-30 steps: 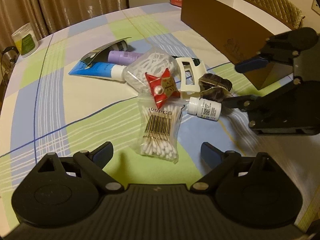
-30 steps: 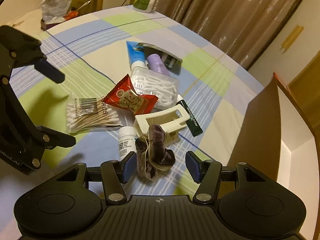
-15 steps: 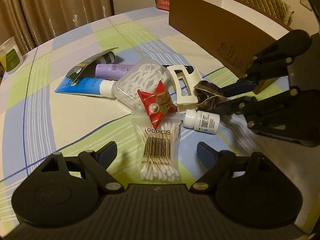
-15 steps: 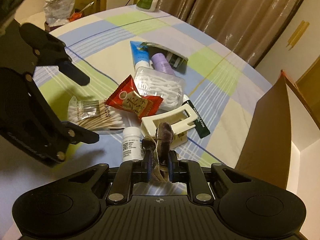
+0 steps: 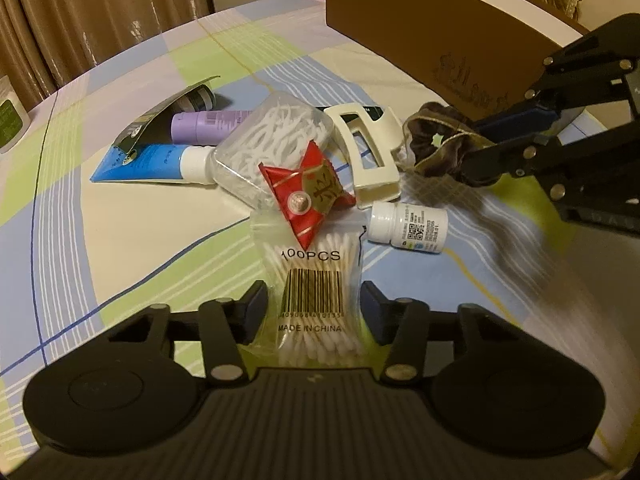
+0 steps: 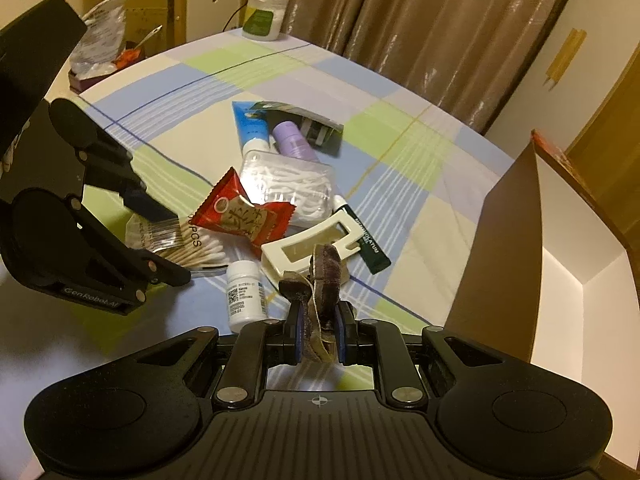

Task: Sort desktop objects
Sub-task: 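Carry the swab bag with left tool while right tool carries the scrunchie toward the brown box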

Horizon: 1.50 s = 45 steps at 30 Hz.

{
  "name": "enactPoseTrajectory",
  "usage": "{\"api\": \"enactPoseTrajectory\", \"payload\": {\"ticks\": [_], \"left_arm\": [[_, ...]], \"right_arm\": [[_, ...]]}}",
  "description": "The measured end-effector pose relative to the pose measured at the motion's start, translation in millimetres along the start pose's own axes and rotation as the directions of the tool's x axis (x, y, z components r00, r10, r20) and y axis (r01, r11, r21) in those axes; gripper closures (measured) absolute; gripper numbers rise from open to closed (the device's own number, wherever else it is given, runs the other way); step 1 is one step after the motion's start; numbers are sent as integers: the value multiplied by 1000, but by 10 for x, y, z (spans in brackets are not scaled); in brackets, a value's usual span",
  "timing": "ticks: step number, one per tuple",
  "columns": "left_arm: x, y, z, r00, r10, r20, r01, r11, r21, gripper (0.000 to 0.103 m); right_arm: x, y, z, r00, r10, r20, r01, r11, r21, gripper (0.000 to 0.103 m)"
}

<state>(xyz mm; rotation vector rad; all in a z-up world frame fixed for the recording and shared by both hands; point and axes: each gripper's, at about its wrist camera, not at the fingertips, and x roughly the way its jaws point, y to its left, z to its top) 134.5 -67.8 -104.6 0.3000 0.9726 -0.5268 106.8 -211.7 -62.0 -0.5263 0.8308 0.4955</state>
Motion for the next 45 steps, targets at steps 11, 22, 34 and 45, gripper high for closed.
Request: {"api": "enactPoseTrajectory", "payload": {"ticks": [11, 22, 34, 45], "left_arm": [[-221, 79, -25, 1000, 3, -3, -3, 1000, -31, 82], [-624, 201, -87, 998, 49, 38, -47, 998, -51, 82], [-943, 101, -26, 993, 3, 117, -3, 1000, 3, 82], [-1102, -373, 278, 980, 6, 200, -7, 1000, 6, 82]], "right_arm": [[-152, 6, 2, 1000, -13, 29, 12, 1000, 22, 89], [-310, 87, 28, 998, -32, 59, 30, 999, 43, 89], [-698, 151, 50, 986, -124, 112, 110, 986, 124, 89], [-1063, -177, -92, 978, -116, 174, 92, 986, 142, 89]]}}
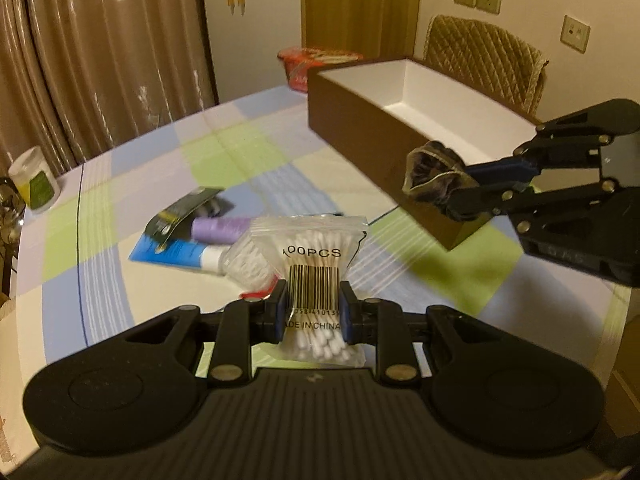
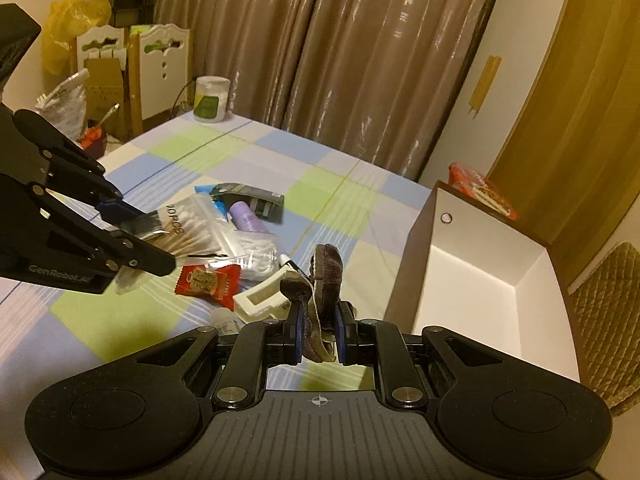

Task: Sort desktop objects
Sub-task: 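Carry the swab bag with left tool while right tool carries the scrunchie toward the brown box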

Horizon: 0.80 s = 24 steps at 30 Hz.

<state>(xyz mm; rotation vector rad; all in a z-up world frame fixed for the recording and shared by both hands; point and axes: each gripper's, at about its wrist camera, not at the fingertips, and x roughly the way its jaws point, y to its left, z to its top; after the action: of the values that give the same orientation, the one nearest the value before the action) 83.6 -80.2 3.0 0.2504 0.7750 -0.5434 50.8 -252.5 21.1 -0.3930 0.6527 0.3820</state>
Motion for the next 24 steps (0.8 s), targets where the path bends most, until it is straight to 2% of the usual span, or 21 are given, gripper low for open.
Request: {"api": "enactPoseTrajectory", "payload": {"ticks": [5, 12, 16, 24], "left_arm": [[16, -395, 117, 999, 46, 10, -45, 998, -40, 82], [43, -1069, 263, 993, 113, -16, -114, 978, -177, 82], [66, -1379, 341, 995, 96, -23, -98, 968, -230, 82], [115, -1746, 462, 999, 38, -6, -39, 985, -168, 82]], "right_arm": [[-150, -388, -219, 998, 62, 20, -62, 998, 7, 89], [-407, -1027, -579, 991, 132, 2, -132, 989, 59, 89], [-583, -1313, -750, 993, 115, -14, -113, 989, 99, 89], [-889, -1608, -1039, 998, 9, -54, 3, 977, 214, 89]]}}
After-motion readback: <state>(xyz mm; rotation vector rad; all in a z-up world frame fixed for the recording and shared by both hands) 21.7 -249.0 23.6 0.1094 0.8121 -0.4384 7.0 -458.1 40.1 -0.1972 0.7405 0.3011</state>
